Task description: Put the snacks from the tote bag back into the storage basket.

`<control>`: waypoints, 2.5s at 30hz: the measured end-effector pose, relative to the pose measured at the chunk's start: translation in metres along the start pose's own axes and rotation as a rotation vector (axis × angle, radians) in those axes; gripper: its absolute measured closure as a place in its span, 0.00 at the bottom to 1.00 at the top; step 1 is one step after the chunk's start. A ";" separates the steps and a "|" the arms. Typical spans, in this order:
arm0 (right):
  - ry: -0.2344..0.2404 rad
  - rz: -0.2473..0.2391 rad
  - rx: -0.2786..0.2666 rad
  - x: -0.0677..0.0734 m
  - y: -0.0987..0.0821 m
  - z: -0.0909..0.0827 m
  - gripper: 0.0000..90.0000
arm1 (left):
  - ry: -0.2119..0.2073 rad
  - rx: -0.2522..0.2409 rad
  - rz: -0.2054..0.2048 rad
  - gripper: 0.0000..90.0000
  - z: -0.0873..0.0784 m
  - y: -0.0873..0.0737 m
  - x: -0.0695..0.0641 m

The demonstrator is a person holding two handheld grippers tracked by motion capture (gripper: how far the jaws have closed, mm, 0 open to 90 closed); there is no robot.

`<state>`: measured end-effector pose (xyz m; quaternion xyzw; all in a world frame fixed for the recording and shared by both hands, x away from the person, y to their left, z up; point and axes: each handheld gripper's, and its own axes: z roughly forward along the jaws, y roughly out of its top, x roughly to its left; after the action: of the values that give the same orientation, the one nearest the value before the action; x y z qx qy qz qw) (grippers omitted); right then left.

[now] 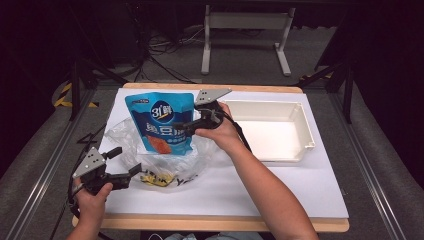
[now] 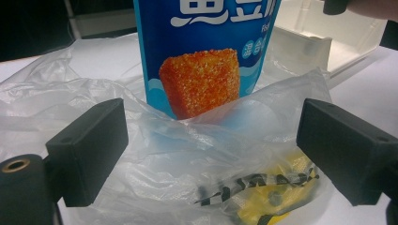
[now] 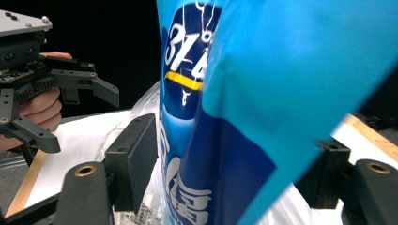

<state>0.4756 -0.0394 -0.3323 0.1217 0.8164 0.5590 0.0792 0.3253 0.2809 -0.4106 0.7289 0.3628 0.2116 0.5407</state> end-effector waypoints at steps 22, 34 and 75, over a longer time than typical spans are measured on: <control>0.031 -0.050 -0.001 0.003 -0.018 0.031 0.43 | -0.004 0.003 -0.009 0.11 0.001 -0.001 0.003; 0.035 -0.083 0.014 0.004 -0.019 0.033 0.68 | -0.008 0.004 -0.016 0.11 0.002 -0.001 0.003; -0.020 -0.106 -0.001 0.013 0.046 0.009 0.77 | -0.005 -0.004 -0.054 0.11 0.002 -0.003 0.007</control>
<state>0.4702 -0.0116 -0.2929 0.0841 0.8206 0.5531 0.1169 0.3305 0.2859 -0.4148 0.7184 0.3805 0.1957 0.5484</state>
